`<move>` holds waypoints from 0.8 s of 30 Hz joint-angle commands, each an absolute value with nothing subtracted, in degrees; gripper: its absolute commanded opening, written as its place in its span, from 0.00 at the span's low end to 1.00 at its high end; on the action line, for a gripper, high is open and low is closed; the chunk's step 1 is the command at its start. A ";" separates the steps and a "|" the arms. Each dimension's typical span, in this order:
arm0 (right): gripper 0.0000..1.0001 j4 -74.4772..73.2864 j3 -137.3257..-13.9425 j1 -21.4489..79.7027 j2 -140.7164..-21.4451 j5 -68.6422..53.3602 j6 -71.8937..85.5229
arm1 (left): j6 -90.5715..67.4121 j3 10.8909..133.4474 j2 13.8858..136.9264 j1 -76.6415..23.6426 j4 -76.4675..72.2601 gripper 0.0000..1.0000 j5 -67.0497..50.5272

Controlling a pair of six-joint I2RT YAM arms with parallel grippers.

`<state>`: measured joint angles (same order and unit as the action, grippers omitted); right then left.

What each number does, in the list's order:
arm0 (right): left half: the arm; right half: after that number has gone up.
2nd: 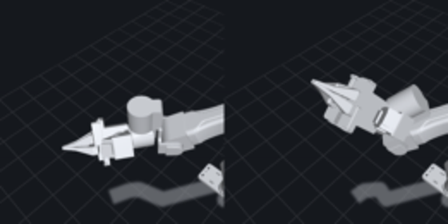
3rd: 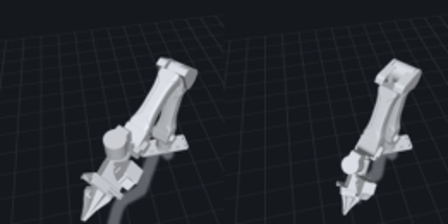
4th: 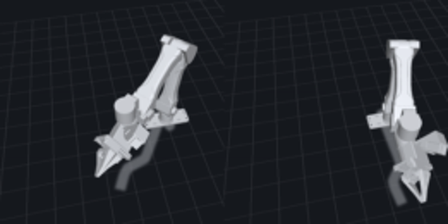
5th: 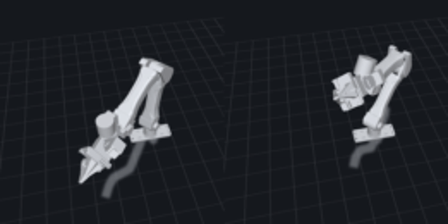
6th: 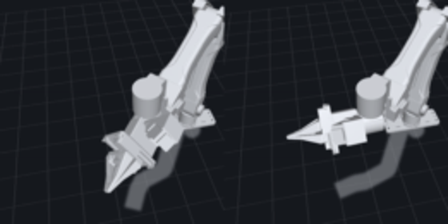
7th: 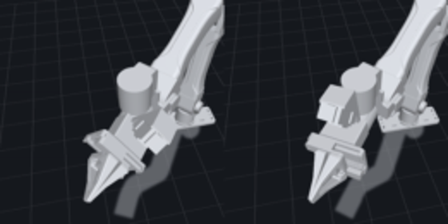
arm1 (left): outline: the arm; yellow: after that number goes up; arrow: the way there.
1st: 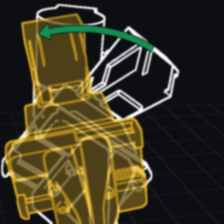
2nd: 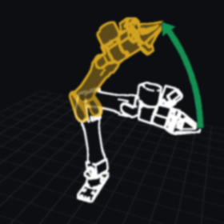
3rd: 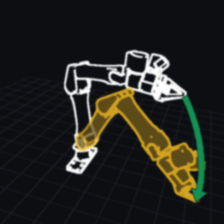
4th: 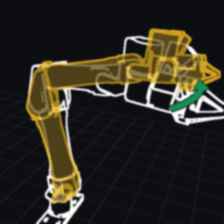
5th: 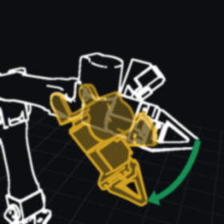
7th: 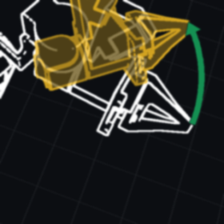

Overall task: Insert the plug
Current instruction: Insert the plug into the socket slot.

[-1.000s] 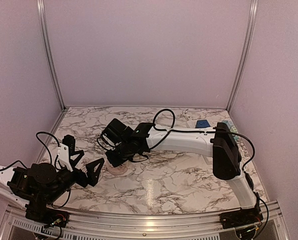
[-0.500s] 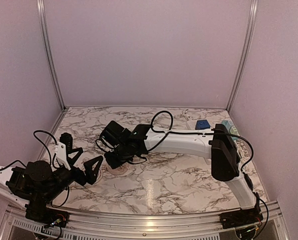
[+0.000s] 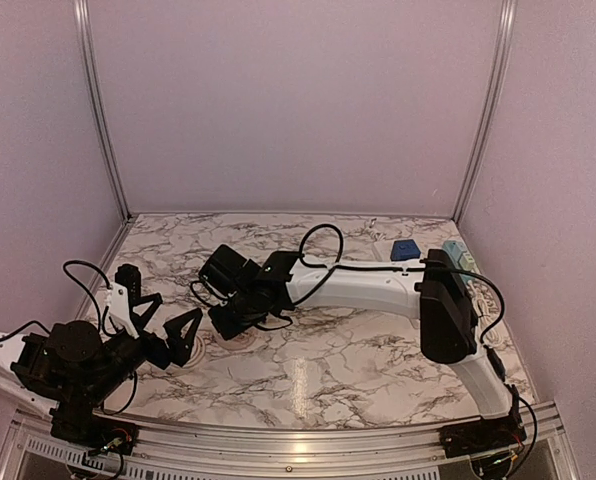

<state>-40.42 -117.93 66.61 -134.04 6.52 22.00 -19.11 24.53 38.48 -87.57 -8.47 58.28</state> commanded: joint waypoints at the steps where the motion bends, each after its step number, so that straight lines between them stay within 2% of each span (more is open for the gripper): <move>1: 0.00 -48.71 -114.77 66.46 -134.50 9.57 20.57 | -20.88 25.56 40.11 -87.45 -6.16 0.99 60.80; 10: 0.00 -49.45 -99.86 66.45 -123.90 11.51 17.56 | -21.50 22.65 37.42 -87.45 -8.51 0.99 60.44; 24: 0.00 -50.59 -100.12 66.31 -129.37 9.15 15.22 | -23.27 22.25 36.35 -87.43 -7.44 0.99 59.98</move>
